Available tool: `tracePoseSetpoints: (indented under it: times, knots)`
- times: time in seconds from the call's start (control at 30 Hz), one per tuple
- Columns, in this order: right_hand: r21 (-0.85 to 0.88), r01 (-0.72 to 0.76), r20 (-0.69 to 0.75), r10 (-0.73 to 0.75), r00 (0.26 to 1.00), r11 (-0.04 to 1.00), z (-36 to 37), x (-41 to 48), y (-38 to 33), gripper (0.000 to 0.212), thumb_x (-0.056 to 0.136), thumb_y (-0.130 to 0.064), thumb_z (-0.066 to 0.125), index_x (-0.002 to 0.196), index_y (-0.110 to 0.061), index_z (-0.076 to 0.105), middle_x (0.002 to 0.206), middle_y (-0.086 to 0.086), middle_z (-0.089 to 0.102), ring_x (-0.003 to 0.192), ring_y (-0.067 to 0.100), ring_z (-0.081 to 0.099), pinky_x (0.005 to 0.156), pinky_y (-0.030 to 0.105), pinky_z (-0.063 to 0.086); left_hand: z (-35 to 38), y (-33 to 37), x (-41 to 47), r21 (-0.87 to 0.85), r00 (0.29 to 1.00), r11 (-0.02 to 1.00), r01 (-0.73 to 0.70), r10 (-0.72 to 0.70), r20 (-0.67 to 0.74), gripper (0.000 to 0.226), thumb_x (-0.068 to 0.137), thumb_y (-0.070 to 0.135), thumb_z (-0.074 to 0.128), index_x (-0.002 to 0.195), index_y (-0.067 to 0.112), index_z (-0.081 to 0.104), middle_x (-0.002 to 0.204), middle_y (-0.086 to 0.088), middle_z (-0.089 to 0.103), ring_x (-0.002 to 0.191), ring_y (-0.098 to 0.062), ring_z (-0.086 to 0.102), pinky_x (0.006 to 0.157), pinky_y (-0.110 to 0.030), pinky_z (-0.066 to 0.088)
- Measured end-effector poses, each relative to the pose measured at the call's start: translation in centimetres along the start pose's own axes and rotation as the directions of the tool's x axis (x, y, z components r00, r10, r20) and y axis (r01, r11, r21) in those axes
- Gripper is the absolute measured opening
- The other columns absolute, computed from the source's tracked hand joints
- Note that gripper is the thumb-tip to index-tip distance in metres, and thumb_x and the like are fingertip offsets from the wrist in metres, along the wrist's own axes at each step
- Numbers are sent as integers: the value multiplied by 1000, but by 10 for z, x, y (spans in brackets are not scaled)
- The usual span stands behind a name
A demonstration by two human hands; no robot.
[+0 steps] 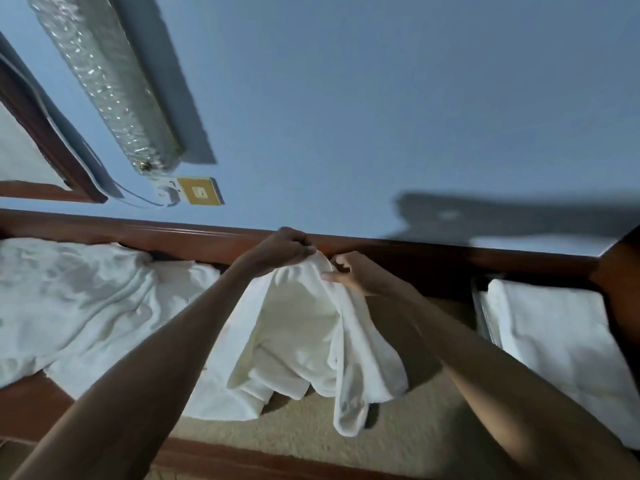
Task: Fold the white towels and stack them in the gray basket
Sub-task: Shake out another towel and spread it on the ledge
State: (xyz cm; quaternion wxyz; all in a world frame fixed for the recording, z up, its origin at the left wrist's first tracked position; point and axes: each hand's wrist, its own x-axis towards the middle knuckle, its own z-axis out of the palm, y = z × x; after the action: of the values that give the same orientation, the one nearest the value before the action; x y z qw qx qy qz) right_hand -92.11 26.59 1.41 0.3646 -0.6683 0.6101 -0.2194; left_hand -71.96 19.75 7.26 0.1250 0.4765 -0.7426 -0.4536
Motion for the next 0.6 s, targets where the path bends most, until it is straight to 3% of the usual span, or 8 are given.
tracePoseSetpoints:
  times: [0.1,0.17,0.27,0.33,0.47,0.6]
  knots:
    - [124,46,-120,-32,992,991,-33,-4,-24,34,96,-40,65,91,-6,65,75,-9,55,66,6,46,65,28,38,-24,24,-3,6,999,1000,-28,28,-26,13,98,12,64,93,6,75,70,9,63,60,-3,51,57,-13,42]
    - [217,59,-154,-25,988,974,-56,-10,-41,29,101,-37,61,90,-11,68,76,-12,61,66,3,52,65,22,42,-33,35,-8,-60,997,996,-71,69,-43,15,99,17,66,91,8,76,71,9,67,63,-4,56,59,-15,45]
    - [309,131,-198,-71,978,942,-81,-17,-68,29,102,-40,60,86,-18,71,77,-10,66,69,4,59,65,20,44,-37,53,-16,-180,993,977,-119,112,-49,38,99,37,67,82,3,72,73,-1,64,66,-12,58,62,-23,46]
    - [321,158,-249,-77,965,934,-96,-19,-82,32,101,-43,60,83,-19,71,78,-7,66,73,6,61,69,22,45,-39,65,-21,-263,992,957,-122,114,-47,51,97,45,68,88,-5,72,78,-8,65,71,-19,61,65,-30,48]
    - [264,182,-340,-85,936,947,-124,-23,-105,47,101,-42,59,75,-4,54,67,-1,40,60,10,39,55,20,31,-45,84,-28,-302,983,936,-181,164,-80,33,97,36,69,101,4,78,89,-8,76,79,-18,71,67,-29,57]
    - [181,217,-530,-91,843,959,-146,-18,-121,48,103,-29,57,62,-18,35,52,-12,27,49,7,25,50,25,23,-49,91,-31,-245,972,943,-225,201,-119,40,93,42,73,99,3,79,101,-23,74,85,-23,69,79,-38,55]
